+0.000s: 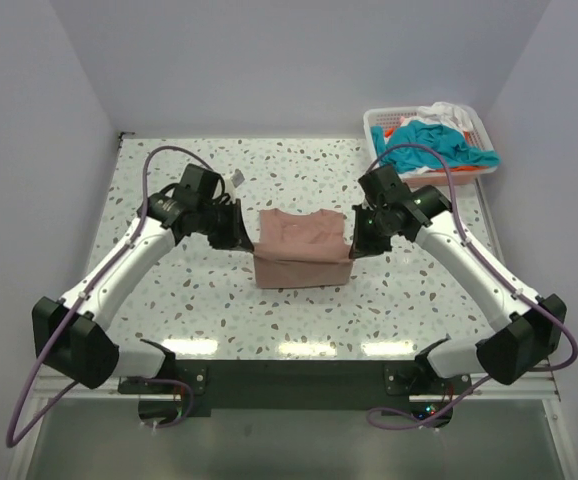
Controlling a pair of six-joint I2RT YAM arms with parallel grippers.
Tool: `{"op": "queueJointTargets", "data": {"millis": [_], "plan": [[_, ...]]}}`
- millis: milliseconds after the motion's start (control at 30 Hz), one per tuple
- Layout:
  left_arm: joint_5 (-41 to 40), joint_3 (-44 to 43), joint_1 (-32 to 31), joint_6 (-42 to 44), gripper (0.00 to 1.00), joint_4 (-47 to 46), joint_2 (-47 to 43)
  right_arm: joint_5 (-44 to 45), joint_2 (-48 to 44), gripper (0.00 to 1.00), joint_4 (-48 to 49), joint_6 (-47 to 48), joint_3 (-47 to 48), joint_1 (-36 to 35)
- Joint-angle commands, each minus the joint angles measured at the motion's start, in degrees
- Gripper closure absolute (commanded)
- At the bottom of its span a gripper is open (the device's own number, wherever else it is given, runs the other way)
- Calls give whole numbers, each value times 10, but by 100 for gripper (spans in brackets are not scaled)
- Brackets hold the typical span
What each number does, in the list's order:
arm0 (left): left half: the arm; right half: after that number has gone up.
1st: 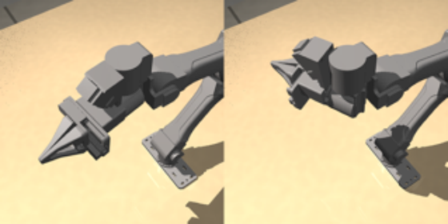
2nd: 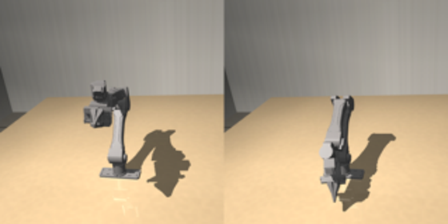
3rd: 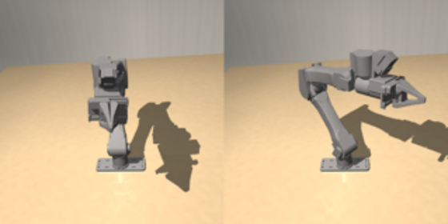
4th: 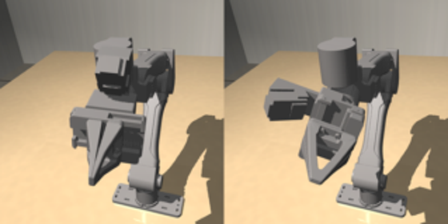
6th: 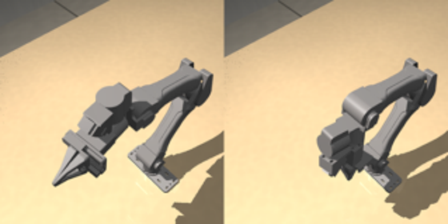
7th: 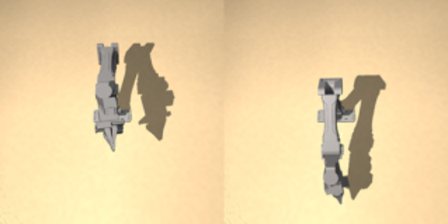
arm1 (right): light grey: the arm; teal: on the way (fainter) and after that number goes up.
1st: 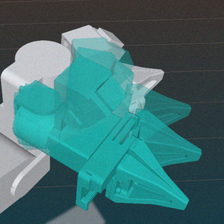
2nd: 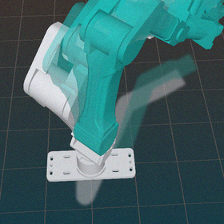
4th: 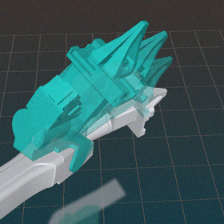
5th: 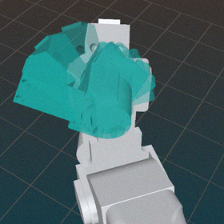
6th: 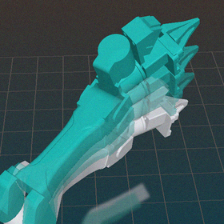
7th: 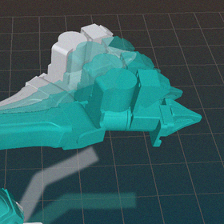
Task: Fold and stack the t-shirts
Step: Fold the tshirt
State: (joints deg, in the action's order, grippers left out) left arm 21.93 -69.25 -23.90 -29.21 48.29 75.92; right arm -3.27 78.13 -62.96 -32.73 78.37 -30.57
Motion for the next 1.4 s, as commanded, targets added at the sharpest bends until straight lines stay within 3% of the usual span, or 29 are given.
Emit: {"op": "queueJointTargets", "data": {"millis": [0,167,600,1367], "plan": [[-15,-33,16,21,100,-28,37,41,23,100,50,-13,9,19],[-8,-51,40,31,100,-61,85,39,88,100,97,12,34,51],[32,-134,68,24,100,-130,222,42,210,100,107,65,146,91],[47,-323,105,2,100,-123,439,34,454,100,90,101,373,131]]}}
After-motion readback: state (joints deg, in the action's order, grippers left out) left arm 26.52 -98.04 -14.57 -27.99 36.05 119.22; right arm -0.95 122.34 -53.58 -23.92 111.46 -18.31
